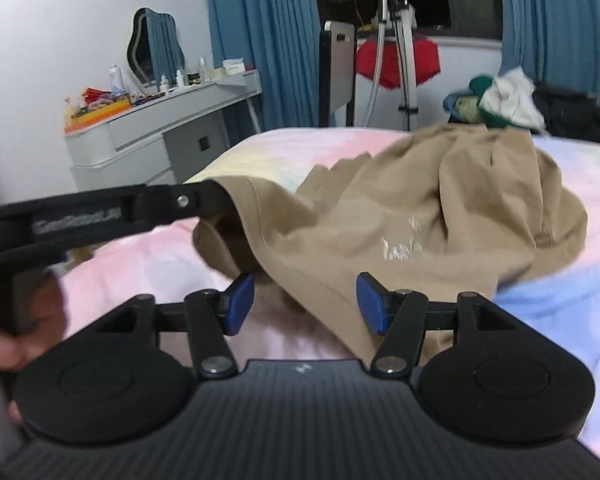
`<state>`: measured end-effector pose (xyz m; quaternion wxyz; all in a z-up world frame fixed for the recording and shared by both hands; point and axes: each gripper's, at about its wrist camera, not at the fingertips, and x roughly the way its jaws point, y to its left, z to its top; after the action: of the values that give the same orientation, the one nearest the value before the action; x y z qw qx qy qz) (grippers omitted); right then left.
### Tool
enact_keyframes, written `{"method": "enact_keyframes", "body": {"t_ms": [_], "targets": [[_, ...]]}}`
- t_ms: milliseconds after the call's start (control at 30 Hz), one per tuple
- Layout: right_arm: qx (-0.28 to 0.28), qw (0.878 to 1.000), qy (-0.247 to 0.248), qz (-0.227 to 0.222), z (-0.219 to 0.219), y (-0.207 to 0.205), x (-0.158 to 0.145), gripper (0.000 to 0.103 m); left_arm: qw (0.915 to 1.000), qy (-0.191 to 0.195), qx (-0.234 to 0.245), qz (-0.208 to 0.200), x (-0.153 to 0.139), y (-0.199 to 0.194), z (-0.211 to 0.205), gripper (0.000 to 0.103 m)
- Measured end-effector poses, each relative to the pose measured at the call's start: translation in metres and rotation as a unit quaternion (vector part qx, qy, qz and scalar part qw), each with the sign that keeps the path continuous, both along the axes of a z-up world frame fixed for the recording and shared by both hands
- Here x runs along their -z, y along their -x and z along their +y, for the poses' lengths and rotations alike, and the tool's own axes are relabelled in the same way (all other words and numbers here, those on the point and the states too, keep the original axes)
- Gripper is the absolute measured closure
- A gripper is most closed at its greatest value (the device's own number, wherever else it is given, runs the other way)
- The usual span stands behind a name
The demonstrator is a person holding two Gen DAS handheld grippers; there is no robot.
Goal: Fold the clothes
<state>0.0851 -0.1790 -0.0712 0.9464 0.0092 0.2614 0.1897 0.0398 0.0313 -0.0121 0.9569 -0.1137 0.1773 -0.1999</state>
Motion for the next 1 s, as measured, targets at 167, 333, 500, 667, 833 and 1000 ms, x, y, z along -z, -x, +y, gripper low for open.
{"method": "enact_keyframes", "body": {"t_ms": [167, 333, 500, 667, 833, 1000], "targets": [[0.121, 0.992, 0.034, -0.004, -0.012, -0.017, 0.014, 0.044, 0.9998, -0.004, -0.018, -0.004, -0.001, 0.000, 0.003, 0.097], [0.258, 0.963, -0.057, 0.045, -0.075, -0.010, 0.017, 0.043, 0.9996, -0.015, -0.022, 0.001, 0.000, -0.001, 0.004, 0.097], [0.327, 0.920, -0.152, 0.156, -0.124, 0.004, 0.040, 0.042, 0.9990, -0.037, -0.025, 0.006, 0.005, -0.002, -0.003, 0.097], [0.320, 0.926, -0.151, 0.128, -0.124, 0.003, 0.035, 0.052, 0.9978, -0.046, -0.040, 0.027, 0.011, -0.007, -0.002, 0.097], [0.309, 0.936, -0.144, 0.088, -0.120, 0.002, 0.027, 0.082, 0.9947, -0.072, -0.049, 0.056, 0.025, -0.011, -0.005, 0.093], [0.296, 0.944, -0.136, 0.055, -0.116, 0.004, 0.019, 0.088, 0.9848, -0.141, -0.060, 0.083, 0.045, -0.008, -0.021, 0.067]]}}
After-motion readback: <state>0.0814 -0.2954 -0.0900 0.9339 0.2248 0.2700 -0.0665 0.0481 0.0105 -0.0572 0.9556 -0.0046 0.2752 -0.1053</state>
